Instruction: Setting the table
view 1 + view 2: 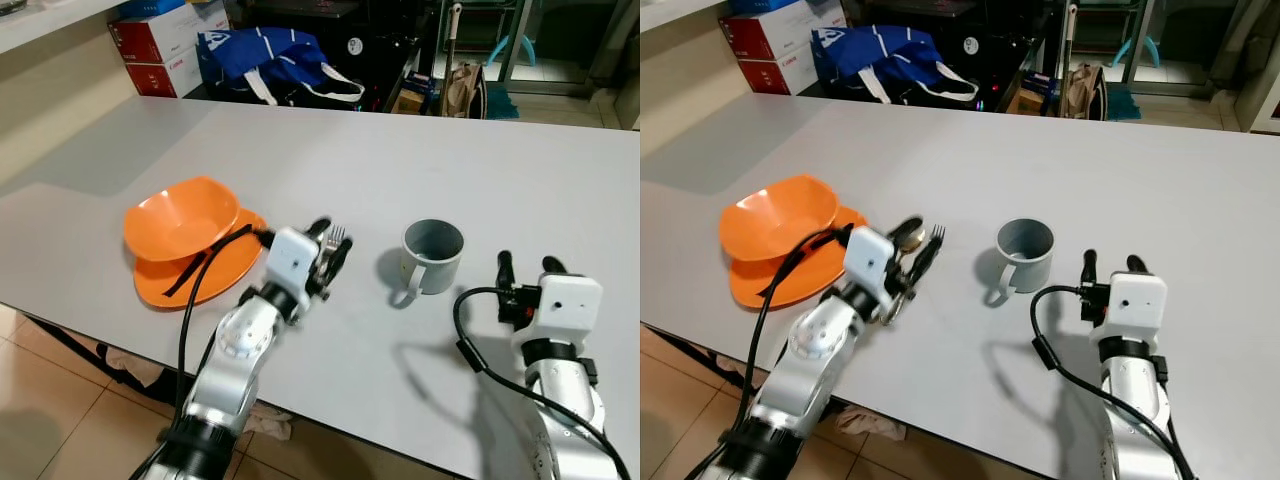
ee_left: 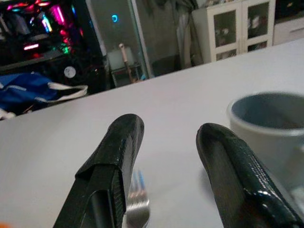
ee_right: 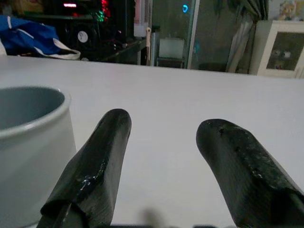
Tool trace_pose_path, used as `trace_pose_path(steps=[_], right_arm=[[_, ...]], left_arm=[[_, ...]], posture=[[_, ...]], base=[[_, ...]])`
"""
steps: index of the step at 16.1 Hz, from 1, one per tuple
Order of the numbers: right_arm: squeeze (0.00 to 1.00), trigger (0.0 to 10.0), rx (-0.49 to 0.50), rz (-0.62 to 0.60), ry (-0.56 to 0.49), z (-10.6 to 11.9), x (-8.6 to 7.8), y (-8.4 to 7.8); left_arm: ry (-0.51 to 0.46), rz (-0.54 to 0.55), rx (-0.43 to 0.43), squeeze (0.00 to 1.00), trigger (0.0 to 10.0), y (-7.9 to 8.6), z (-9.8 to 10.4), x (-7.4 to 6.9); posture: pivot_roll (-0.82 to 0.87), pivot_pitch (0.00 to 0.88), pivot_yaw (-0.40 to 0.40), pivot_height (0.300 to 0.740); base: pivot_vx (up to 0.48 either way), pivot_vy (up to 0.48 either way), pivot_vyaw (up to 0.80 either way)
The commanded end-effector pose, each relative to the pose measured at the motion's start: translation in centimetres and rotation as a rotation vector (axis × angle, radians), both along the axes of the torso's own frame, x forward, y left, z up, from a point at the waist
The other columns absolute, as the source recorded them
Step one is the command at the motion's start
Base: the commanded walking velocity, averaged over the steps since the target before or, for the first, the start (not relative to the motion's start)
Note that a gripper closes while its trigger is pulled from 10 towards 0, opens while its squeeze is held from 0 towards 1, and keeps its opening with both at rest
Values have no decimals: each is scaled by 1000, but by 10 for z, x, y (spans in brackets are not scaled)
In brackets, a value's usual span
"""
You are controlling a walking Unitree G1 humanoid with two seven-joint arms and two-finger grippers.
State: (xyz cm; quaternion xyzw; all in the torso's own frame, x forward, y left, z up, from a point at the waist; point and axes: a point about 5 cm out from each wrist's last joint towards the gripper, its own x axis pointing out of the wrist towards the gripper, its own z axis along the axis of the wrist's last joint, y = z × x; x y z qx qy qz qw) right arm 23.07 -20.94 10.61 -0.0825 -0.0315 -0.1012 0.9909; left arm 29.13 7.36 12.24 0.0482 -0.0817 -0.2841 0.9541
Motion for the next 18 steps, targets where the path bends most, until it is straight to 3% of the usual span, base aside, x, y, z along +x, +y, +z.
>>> trace_pose_path(steps=[1,3,8,13,18], right_arm=[[0,10000,3,7,-11,1,1,3],[0,10000,6,9,-16,2,4,4],[0,10000,7,12,-14,2,3,4],[0,10000,-7,15,-7,1,3,3],[0,10000,-21,20,8,1,2,2]], left_arm=[[-7,16,1,0,10000,3,5,3],[-2,20,-21,0,10000,-1,10,8],[24,16,-40,0,10000,-4,11,9],[24,21,-59,0,10000,-5,13,11],[25,2,-65,0,10000,-10,14,11]], posture=[[-144,0,151,740],[-146,0,153,740],[-147,0,147,740],[-150,0,145,740],[-162,0,147,740]], base=[[0,0,0],[0,0,0],[-375,0,0],[0,0,0],[0,0,-710]])
